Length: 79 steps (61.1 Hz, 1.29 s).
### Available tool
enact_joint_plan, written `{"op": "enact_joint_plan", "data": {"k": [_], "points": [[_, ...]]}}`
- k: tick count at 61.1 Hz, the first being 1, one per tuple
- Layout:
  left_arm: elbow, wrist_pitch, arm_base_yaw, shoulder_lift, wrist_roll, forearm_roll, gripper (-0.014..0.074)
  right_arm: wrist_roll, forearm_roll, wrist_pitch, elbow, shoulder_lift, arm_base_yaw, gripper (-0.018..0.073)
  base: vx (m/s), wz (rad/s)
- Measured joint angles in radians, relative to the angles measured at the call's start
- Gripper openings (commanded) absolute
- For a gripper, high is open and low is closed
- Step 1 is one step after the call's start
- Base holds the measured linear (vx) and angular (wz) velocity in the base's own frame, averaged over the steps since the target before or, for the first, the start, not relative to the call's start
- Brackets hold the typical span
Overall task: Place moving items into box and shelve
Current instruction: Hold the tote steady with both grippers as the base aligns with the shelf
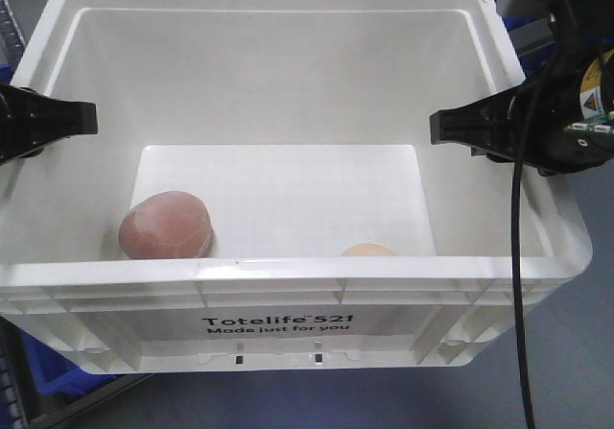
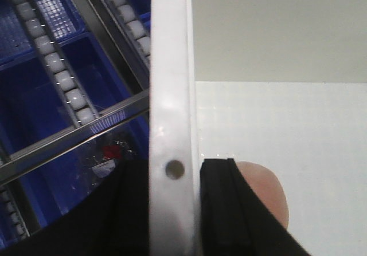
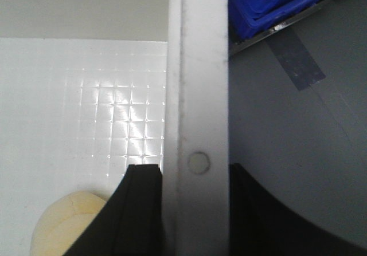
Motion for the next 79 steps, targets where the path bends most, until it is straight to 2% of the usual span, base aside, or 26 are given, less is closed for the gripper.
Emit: {"op": "enact_joint_plan", "data": {"k": [47, 79], "points": [[0.000, 0.000, 0.000, 0.000, 0.000, 0.001, 0.0095, 0.000, 0.001, 0.001, 0.000, 0.000, 0.000, 0.0085, 0.11, 0.43], [0.000, 0.002, 0.000, -0.001, 0.000, 0.000, 0.0095, 0.002, 0.002, 0.001, 0.000, 0.000, 0.001, 0.0085, 0.10, 0.19]]}}
